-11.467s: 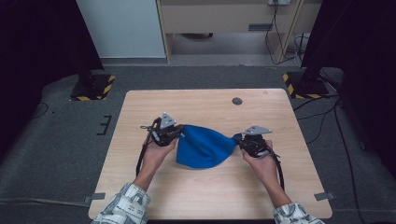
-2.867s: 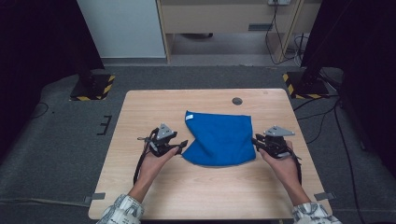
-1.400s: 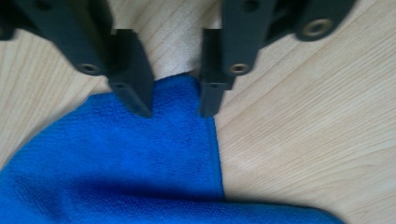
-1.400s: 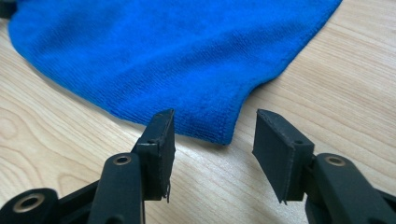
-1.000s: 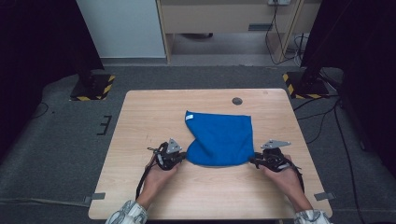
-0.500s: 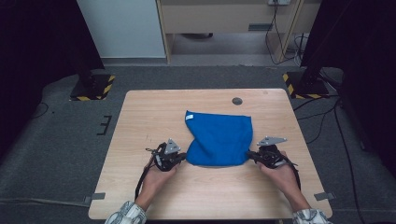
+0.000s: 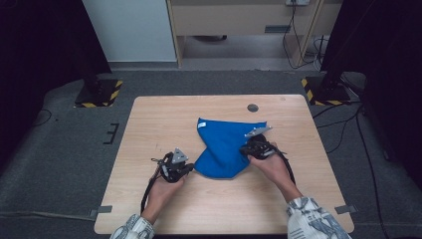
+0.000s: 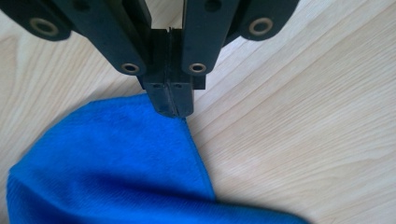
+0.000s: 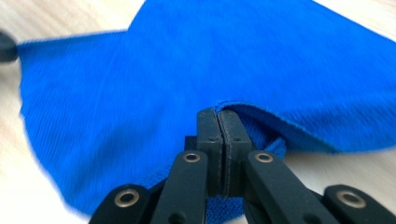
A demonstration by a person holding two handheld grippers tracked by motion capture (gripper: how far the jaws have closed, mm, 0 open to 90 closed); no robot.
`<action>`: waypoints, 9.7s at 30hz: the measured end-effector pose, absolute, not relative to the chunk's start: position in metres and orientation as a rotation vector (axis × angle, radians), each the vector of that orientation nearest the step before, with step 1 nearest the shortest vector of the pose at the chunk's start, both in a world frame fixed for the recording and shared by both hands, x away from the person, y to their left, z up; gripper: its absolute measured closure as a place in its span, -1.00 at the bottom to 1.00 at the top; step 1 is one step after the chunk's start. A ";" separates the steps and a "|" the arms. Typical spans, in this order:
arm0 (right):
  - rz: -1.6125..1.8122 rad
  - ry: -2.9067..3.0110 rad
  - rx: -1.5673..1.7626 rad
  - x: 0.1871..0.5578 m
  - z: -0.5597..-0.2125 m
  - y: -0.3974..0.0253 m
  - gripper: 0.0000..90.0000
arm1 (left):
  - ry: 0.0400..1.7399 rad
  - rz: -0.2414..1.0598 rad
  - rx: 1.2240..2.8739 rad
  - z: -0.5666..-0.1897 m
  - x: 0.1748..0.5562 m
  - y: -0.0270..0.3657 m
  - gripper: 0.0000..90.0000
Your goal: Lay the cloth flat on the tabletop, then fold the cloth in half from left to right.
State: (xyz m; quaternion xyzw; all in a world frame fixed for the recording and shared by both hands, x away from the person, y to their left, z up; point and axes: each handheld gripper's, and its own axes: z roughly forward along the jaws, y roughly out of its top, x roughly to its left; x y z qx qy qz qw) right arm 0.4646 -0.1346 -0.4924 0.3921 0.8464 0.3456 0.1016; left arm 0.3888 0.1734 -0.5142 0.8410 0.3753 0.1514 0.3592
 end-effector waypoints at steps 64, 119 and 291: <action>1.013 2.531 1.117 0.483 -0.510 -0.124 0.35 | 0.984 0.426 2.139 -0.531 0.404 0.170 0.38; 1.132 2.338 1.218 0.398 -0.489 -0.204 0.87 | 0.936 0.405 2.178 -0.507 0.381 0.163 0.98; 1.182 2.655 0.733 0.336 -0.516 -0.010 -0.35 | 0.948 0.442 2.018 -0.461 0.465 0.191 -0.81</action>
